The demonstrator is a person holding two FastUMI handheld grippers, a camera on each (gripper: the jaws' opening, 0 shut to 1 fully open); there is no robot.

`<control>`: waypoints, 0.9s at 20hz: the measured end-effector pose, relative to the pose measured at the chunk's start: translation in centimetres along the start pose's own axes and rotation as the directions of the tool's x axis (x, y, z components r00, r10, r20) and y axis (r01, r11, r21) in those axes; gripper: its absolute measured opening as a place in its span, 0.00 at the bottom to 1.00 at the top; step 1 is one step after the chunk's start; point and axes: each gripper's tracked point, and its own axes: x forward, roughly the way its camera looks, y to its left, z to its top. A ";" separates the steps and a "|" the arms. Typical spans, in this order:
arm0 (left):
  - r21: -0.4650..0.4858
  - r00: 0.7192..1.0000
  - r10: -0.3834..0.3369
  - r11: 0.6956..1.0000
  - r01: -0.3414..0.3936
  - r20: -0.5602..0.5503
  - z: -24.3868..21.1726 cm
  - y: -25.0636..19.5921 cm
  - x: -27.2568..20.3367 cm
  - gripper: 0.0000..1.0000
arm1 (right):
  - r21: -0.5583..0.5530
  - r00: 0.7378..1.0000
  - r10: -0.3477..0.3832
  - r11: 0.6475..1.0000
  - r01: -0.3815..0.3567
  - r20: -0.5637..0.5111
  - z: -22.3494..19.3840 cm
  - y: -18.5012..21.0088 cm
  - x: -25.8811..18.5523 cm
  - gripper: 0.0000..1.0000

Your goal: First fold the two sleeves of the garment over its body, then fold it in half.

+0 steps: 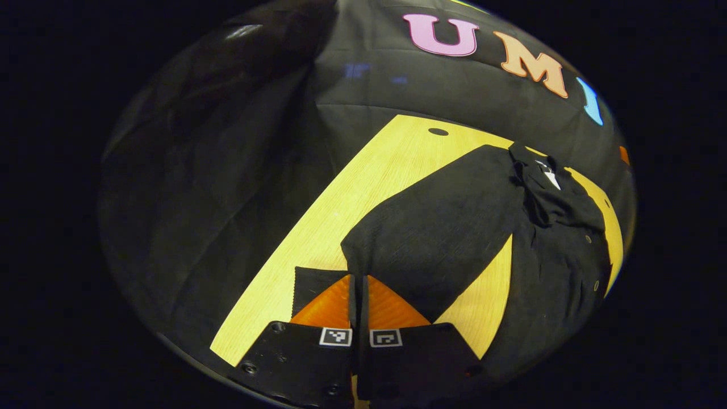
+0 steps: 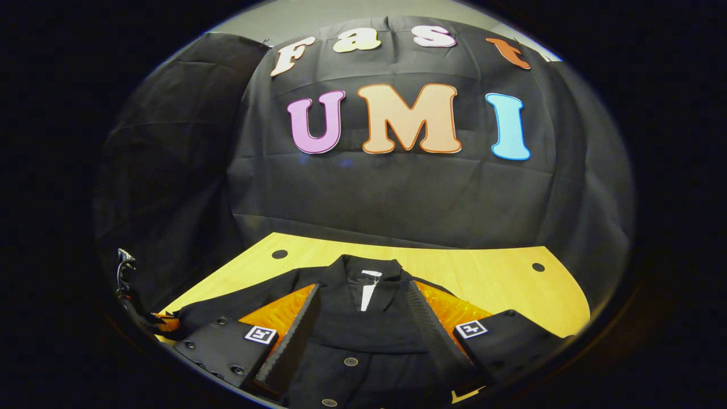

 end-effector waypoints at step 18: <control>0.170 0.942 -0.174 0.977 0.129 0.287 17.2 -13.8 -4.0 0.00 | 0.105 0.996 -0.082 0.991 0.084 -0.021 -5.2 -10.7 -7.8 0.98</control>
